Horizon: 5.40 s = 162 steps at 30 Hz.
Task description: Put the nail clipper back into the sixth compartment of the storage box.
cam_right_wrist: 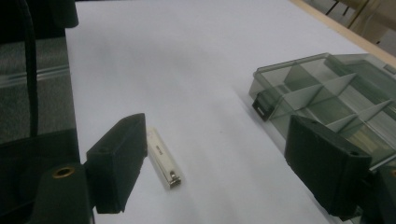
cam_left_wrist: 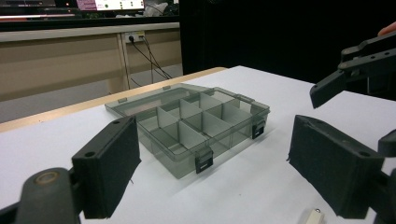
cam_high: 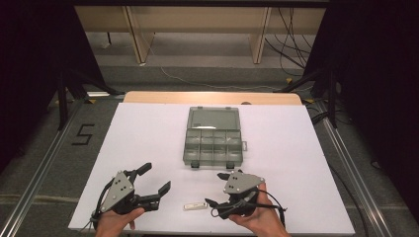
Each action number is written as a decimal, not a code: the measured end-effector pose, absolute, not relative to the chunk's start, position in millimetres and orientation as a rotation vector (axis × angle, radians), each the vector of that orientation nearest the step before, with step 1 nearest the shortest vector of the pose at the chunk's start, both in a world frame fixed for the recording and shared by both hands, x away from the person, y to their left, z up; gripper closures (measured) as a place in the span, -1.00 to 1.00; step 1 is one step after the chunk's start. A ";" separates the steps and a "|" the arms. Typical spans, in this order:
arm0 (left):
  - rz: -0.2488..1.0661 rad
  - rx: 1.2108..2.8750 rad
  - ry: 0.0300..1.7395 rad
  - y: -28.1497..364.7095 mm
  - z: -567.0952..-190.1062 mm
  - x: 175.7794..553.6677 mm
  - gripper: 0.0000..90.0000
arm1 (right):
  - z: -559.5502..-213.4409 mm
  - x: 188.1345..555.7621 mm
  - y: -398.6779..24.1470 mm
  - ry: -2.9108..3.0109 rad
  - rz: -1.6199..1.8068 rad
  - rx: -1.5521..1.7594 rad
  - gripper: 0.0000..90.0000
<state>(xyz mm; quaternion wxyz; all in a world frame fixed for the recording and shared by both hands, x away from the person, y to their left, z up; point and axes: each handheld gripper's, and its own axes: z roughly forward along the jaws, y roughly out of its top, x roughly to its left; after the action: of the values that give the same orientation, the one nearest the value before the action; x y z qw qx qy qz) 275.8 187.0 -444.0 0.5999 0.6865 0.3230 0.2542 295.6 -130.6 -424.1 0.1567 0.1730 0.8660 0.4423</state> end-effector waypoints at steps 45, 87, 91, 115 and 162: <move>0.585 1.590 0.751 187.4 -444.4 275.7 -0.65 | -455.0 327.0 -52.4 2.983 0.620 0.121 0.14; 0.588 1.601 0.737 187.6 -443.8 275.1 -0.65 | -450.6 335.3 -50.2 3.044 0.552 0.189 0.72; 0.584 1.594 0.732 186.8 -444.5 275.8 -0.65 | -443.6 340.4 -56.3 3.016 0.606 0.196 0.72; 0.583 1.600 0.740 186.7 -444.4 275.3 -0.65 | -410.2 366.3 -91.1 2.843 0.941 0.444 0.72; 0.585 1.591 0.743 187.9 -443.3 274.9 -0.65 | -406.4 430.8 -95.9 2.605 1.020 0.779 0.72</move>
<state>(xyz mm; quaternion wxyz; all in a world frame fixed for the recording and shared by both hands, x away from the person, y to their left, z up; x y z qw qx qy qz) 274.9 187.9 -443.3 0.6017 0.6866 0.3207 0.2526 430.8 -95.9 -406.4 0.1187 0.2663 0.8908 0.3486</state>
